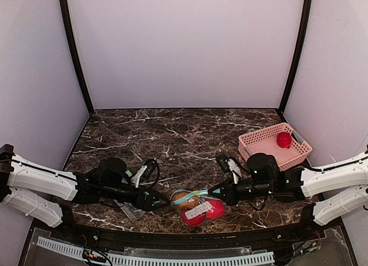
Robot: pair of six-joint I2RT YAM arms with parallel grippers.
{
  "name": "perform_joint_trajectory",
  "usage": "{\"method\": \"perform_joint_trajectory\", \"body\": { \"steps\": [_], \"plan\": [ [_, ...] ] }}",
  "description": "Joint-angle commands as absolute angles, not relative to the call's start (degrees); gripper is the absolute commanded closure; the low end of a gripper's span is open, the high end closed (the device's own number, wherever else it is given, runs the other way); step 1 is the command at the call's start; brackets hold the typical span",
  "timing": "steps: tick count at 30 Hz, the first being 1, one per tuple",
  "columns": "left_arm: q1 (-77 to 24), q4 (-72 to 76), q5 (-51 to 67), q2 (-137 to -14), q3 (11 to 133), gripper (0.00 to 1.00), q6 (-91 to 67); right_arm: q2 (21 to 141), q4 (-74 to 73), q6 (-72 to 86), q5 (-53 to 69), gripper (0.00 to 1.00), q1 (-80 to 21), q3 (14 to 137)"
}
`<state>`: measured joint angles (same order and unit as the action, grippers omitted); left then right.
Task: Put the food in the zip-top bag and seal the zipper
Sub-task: Pass from the right arm to the left
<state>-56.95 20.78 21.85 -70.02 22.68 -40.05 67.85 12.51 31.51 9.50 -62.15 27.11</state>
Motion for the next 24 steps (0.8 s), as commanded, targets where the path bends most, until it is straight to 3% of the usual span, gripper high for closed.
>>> {"method": "perform_joint_trajectory", "body": {
  "steps": [1, 8, 18, 20, 21, 23, 24],
  "plan": [
    [-56.87, 30.84, 25.3, -72.33, 22.79, 0.01, -42.65, 66.99, 14.31, 32.74, 9.45, 1.0, -62.31, 25.48],
    [-57.28, 42.15, 33.95, -82.16, 24.22, 0.01, -41.01, 65.02, 15.94, 33.86, 9.62, 1.0, -62.25, 23.94],
    [-61.11, 46.17, 33.56, -91.45, 30.52, 0.02, -38.22, 62.96, 15.23, 34.35, 9.35, 1.0, -62.25, 23.12],
    [-61.33, 48.33, 32.59, -92.61, 30.48, 0.14, -38.87, 62.92, 15.02, 34.73, 9.12, 1.0, -62.24, 22.82],
    [-61.34, 48.91, 32.3, -93.02, 30.53, 0.27, -39.45, 62.93, 14.7, 35.01, 8.87, 1.0, -62.24, 22.73],
    [-61.58, 49.42, 32.03, -94.06, 31.04, 0.43, -39.44, 62.78, 14.15, 35.6, 8.58, 1.0, -62.31, 22.32],
    [-61.82, 49.18, 31.88, -94.6, 31.45, 0.46, -39.32, 62.69, 14.08, 35.86, 8.51, 1.0, -62.31, 21.99]
  ]
}}
